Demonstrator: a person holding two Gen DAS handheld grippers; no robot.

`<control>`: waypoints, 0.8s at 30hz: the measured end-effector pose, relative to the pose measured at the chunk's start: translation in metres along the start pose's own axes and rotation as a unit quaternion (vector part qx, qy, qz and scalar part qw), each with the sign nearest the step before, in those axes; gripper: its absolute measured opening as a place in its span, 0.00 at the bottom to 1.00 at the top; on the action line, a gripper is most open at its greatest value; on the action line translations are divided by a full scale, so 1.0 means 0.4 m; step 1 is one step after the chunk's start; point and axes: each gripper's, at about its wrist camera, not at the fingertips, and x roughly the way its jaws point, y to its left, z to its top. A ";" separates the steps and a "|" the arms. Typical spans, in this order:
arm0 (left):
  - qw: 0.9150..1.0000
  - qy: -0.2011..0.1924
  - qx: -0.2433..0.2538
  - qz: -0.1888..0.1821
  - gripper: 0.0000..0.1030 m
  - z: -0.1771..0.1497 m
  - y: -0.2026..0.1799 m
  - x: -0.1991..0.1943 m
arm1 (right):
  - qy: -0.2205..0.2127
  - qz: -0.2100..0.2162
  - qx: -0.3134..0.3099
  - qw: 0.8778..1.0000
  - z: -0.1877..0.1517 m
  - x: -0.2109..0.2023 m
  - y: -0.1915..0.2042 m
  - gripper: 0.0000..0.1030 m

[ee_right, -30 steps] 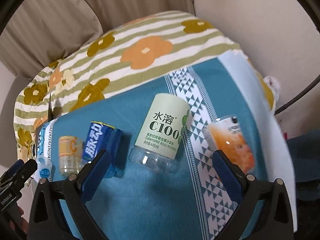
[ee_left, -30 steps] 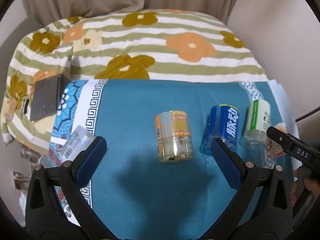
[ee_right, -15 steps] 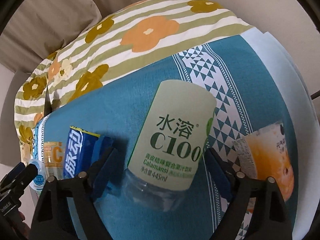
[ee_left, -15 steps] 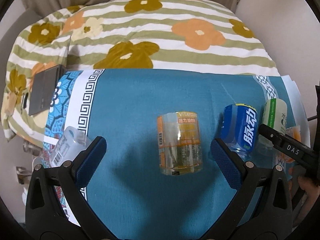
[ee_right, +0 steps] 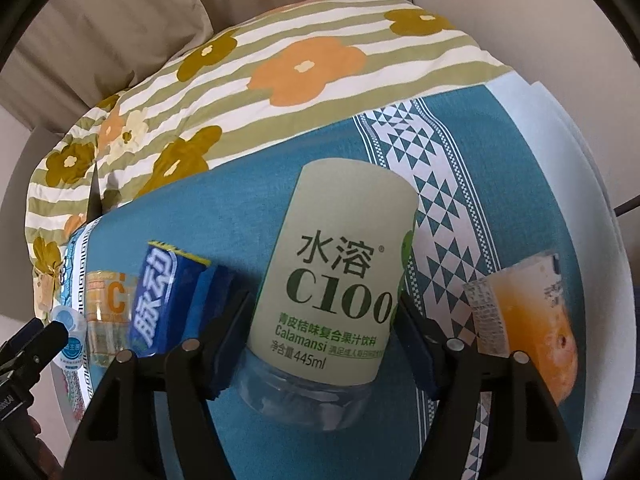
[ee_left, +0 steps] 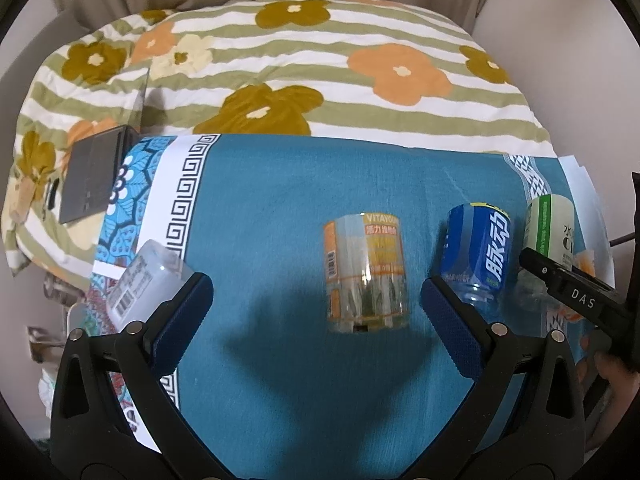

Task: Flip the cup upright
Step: 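Lift the green-labeled cup with the right gripper toward the left gripper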

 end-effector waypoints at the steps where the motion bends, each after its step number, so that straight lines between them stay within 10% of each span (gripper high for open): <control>1: 1.000 -0.002 -0.001 0.000 1.00 -0.004 0.001 -0.006 | -0.003 0.000 -0.001 1.000 -0.002 -0.008 0.004 0.64; 24: 0.999 -0.029 -0.019 -0.014 1.00 -0.277 0.180 -0.179 | 0.021 0.033 -0.093 0.995 -0.283 -0.117 0.196 0.64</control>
